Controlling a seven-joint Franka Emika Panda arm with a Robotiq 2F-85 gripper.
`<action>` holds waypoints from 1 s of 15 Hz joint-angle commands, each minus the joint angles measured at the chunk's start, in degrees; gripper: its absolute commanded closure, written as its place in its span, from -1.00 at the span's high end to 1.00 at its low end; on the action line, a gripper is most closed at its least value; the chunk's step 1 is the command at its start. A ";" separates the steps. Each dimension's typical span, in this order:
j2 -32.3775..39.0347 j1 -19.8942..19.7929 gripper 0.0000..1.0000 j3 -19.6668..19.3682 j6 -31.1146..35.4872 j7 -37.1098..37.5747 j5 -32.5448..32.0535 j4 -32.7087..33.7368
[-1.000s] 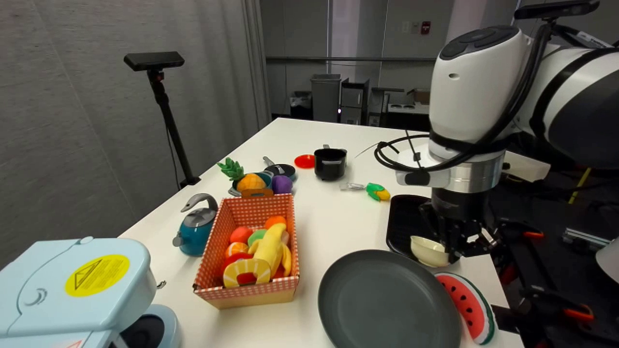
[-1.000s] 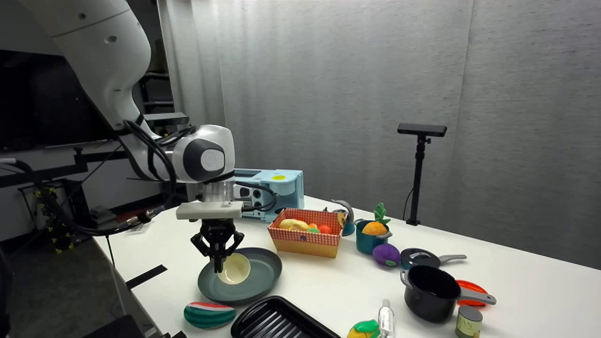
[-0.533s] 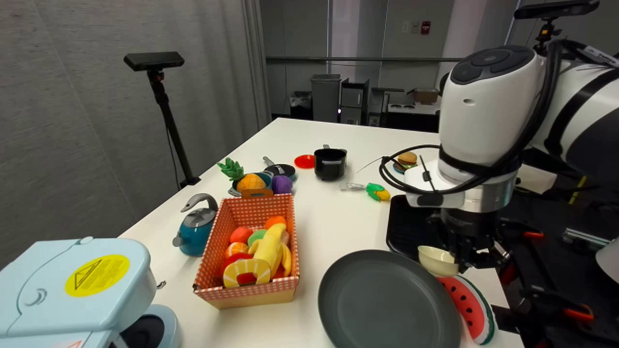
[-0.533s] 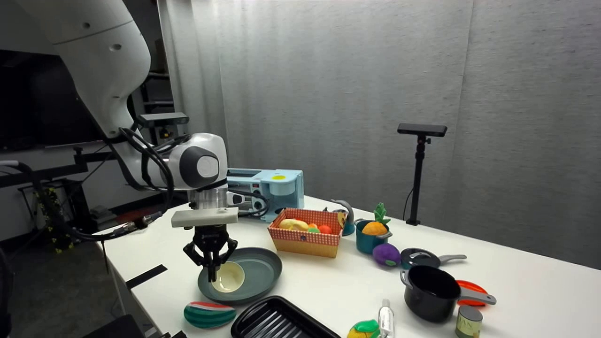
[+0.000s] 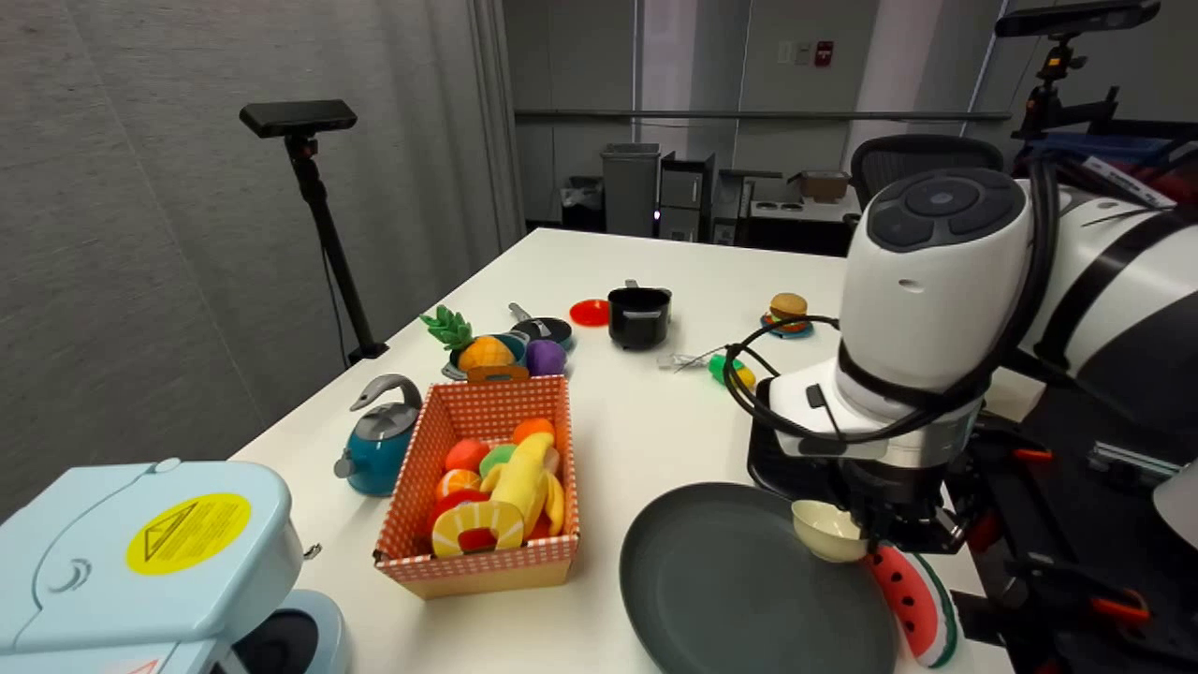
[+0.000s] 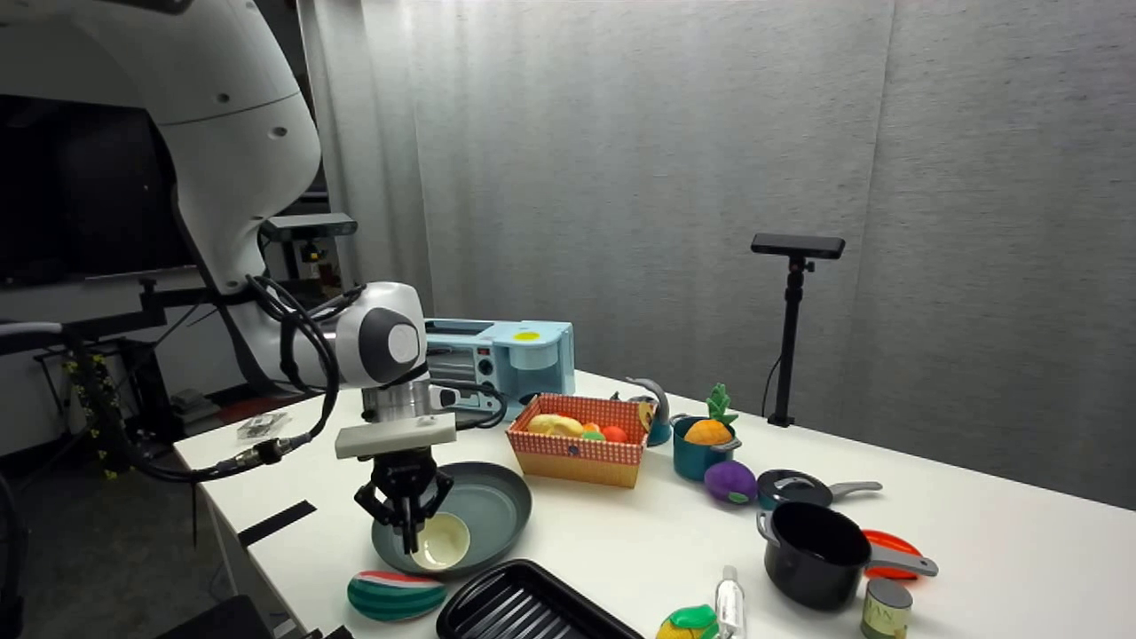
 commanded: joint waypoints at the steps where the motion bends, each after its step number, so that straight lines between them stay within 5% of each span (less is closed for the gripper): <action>1: 4.01 1.56 -0.98 -1.30 1.35 4.11 -4.29 2.60; 10: 7.26 2.64 -0.98 -1.67 0.65 6.23 -6.06 5.54; 11: 7.25 2.72 -0.42 -1.60 0.48 6.10 -5.88 5.63; 15: 6.84 2.91 0.05 -1.38 0.26 5.62 -5.72 5.40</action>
